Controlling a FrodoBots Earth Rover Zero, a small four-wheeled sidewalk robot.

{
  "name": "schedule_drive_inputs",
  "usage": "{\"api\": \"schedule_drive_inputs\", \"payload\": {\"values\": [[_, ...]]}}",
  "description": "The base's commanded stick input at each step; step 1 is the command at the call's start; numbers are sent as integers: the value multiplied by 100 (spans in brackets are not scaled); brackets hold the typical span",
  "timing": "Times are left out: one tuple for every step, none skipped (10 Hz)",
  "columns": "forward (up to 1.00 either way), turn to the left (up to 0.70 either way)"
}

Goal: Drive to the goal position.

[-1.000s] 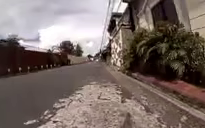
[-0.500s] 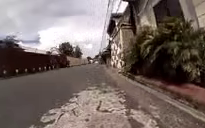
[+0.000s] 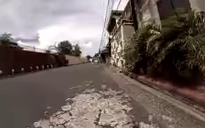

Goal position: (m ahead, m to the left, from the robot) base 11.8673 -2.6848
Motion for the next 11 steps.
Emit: {"api": "schedule_drive_inputs", "payload": {"values": [[70,0],[70,0],[70,0],[70,0],[70,0],[70,22],[70,35],[70,35],[70,13],[70,0],[70,0]]}}
